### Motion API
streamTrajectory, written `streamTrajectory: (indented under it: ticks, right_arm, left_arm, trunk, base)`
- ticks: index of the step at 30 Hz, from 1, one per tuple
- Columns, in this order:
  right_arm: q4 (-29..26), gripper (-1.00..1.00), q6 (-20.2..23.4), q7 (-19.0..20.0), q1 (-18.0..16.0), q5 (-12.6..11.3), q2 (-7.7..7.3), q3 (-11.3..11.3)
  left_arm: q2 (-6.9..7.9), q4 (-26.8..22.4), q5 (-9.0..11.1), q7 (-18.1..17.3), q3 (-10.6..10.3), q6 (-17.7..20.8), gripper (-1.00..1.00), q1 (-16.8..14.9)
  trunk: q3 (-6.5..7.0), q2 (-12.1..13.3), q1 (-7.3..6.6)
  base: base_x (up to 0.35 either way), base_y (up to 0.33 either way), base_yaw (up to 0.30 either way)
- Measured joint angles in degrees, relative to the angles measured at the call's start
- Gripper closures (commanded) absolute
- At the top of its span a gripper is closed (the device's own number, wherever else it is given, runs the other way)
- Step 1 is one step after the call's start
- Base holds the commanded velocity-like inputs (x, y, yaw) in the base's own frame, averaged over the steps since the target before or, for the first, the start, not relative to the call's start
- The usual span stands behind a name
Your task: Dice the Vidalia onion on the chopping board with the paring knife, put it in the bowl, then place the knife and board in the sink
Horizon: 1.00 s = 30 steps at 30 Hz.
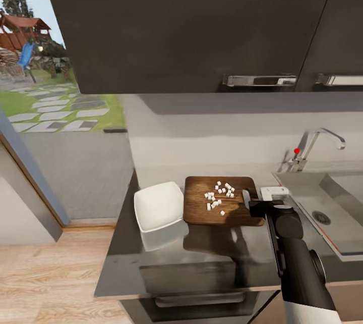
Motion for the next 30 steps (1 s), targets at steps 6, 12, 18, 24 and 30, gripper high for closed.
streamTrajectory:
  ticks: [6,12,18,24,30]
  right_arm:
    - [-0.03,1.0,0.0,0.0,0.0,0.03,0.0,0.0]
    - [-0.03,1.0,0.0,0.0,0.0,0.03,0.0,0.01]
    - [-0.03,1.0,0.0,0.0,0.0,0.04,0.0,0.05]
    - [-0.03,1.0,0.0,0.0,0.0,-0.01,0.0,0.09]
    - [-0.04,1.0,0.02,0.0,-0.01,-0.19,0.01,0.1]
  left_arm:
    - [0.0,0.03,0.0,-0.01,0.0,0.03,-1.0,0.0]
    - [0.0,0.03,0.0,0.01,0.0,0.03,-1.0,0.0]
    - [0.0,0.03,0.0,0.01,0.02,0.03,-1.0,0.0]
    - [0.0,0.03,0.0,0.01,0.0,0.03,-1.0,0.0]
    - [0.0,0.04,-0.02,0.01,0.03,0.04,-1.0,0.0]
  trunk:
    - [0.54,0.0,0.0]
    - [1.09,0.0,0.0]
    - [1.63,0.0,-0.01]
    - [2.17,0.0,-0.02]
    - [2.72,0.0,0.0]
  base:
    - [0.0,0.272,0.0]
    - [0.0,0.276,0.0]
    - [0.057,0.278,0.0]
    - [0.148,0.267,0.0]
    - [0.063,0.082,0.0]
